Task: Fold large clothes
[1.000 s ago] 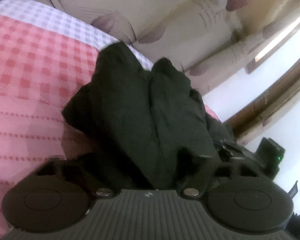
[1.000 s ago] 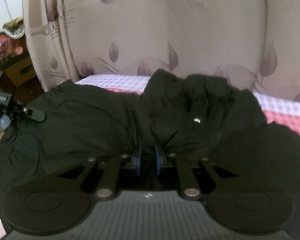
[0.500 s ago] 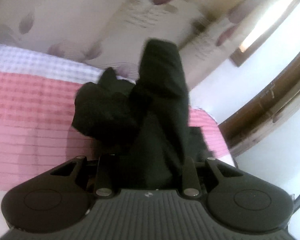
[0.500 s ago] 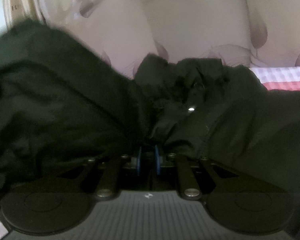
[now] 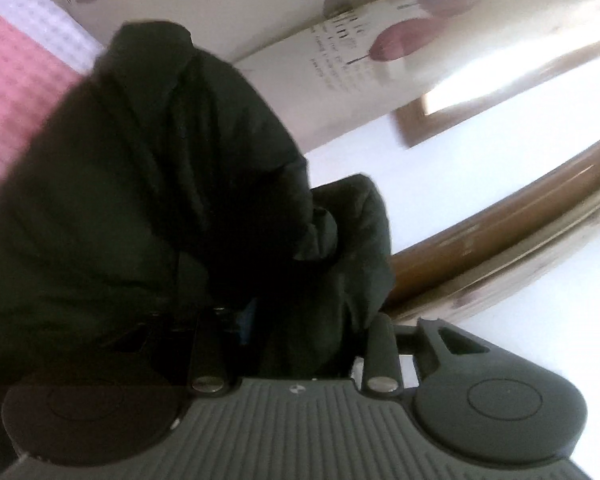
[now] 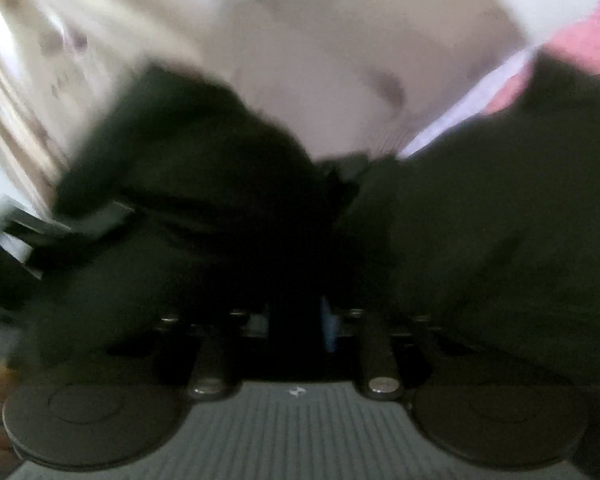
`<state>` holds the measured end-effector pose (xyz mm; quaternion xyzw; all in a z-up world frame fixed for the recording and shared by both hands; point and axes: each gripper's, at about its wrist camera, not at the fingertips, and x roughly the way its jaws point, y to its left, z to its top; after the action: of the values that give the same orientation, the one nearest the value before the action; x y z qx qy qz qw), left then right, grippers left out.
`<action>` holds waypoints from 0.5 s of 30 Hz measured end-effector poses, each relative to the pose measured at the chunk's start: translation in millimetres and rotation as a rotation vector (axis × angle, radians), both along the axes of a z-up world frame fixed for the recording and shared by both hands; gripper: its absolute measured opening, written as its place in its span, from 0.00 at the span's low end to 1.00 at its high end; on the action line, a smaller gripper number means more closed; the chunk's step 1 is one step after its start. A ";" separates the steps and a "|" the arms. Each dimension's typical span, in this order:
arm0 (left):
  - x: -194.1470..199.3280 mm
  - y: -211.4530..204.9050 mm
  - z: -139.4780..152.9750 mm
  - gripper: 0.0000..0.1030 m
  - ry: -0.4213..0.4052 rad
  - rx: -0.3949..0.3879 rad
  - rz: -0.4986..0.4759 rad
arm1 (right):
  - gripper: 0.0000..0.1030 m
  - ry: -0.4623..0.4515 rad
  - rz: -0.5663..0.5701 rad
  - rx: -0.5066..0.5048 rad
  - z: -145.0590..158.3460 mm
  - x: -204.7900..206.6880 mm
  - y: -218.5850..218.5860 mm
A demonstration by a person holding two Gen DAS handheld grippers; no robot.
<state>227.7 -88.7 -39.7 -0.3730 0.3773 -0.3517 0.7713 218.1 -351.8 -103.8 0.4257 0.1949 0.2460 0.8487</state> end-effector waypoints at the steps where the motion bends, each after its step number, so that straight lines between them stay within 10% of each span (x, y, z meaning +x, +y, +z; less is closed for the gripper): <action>1: 0.1 -1.9 -13.1 0.39 -0.020 -0.049 -0.007 | 0.65 -0.011 -0.013 0.044 -1.0 -9.0 -12.7; 3: -4.1 -2.0 -33.3 0.41 -0.050 -0.125 -0.013 | 0.93 -0.039 -0.012 0.121 2.7 -19.3 -34.5; 10: -10.6 14.4 -103.9 0.68 -0.090 -0.682 0.063 | 0.94 -0.045 0.044 0.061 31.7 -5.7 -36.0; 15: -20.2 7.8 -116.1 0.69 -0.124 -0.758 0.072 | 0.95 -0.039 0.058 -0.059 46.4 -1.8 -21.9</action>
<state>207.5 -80.9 -155.8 -0.6226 0.1597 -0.4608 0.6120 216.3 -373.7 -57.4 0.3899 0.1978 0.2729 0.8569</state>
